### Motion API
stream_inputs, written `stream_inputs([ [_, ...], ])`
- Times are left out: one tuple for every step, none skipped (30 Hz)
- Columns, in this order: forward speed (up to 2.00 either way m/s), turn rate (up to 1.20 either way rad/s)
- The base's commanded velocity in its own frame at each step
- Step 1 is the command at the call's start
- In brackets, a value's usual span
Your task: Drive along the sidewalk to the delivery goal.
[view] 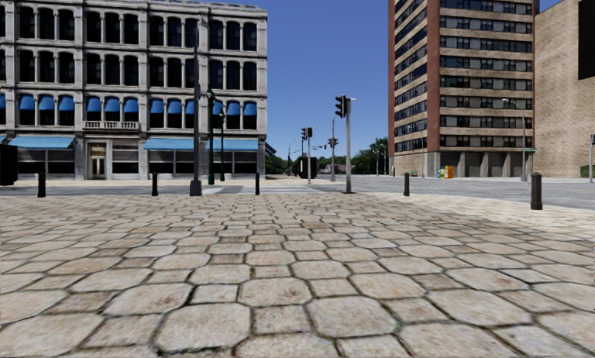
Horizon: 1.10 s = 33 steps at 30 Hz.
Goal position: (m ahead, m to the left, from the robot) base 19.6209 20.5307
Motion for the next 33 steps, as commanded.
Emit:
stream_inputs([
  [2.0, 0.0],
  [2.0, -0.03],
  [2.0, -0.22],
  [2.0, -0.37],
  [2.0, -0.37],
  [2.0, -0.44],
  [2.0, -0.47],
  [2.0, -0.47],
  [2.0, -0.47],
  [2.0, -0.47],
  [2.0, -0.33],
  [2.0, -0.33],
  [2.0, -0.19],
  [2.0, -0.03],
  [2.0, 0.0],
  [2.0, 0.0],
  [2.0, 0.0],
  [2.0, 0.0],
  [2.0, 0.0],
  [2.0, 0.0],
  [2.0, 0.0],
  [2.0, 0.0],
  [2.0, 0.0],
  [2.0, 0.0],
  [2.0, 0.0],
  [2.0, 0.0],
  [2.0, 0.0],
  [2.0, 0.0],
  [2.0, 0.0],
  [2.0, 0.0],
  [2.0, 0.0],
  [2.0, 0.0],
  [2.0, 0.0],
])
